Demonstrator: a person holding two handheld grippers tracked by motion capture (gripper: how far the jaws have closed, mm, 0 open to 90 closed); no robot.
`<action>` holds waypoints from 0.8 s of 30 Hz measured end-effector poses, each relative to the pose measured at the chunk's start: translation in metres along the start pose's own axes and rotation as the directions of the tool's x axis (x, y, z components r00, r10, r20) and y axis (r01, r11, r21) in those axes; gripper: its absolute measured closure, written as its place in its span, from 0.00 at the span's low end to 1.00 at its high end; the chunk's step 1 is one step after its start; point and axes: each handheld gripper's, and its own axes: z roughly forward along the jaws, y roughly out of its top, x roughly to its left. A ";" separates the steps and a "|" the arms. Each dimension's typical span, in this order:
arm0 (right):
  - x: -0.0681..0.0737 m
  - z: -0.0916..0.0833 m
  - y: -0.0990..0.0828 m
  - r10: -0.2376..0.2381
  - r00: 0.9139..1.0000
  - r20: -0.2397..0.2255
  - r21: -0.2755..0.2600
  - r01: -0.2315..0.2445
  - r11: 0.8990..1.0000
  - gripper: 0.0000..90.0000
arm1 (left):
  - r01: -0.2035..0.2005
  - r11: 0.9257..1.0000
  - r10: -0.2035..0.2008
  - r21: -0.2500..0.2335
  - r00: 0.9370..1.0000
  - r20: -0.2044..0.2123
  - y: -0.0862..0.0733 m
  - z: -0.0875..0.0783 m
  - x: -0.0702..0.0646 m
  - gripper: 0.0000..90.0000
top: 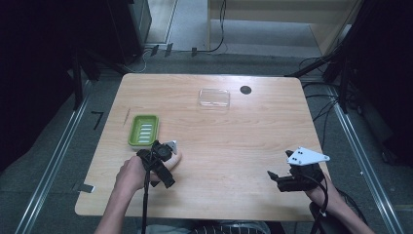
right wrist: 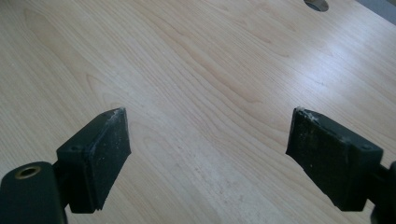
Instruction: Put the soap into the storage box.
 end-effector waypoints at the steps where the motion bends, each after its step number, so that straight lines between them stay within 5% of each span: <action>1: 0.000 0.000 0.000 0.000 1.000 0.000 0.000 0.000 1.000 0.15 | 0.000 1.000 0.000 0.000 1.000 0.000 0.000 0.000 0.000 0.00; 24: 0.000 0.000 0.000 -0.003 1.000 -0.001 -0.001 0.003 1.000 0.15 | 0.016 1.000 -0.016 -0.014 1.000 0.018 0.026 0.006 0.011 0.00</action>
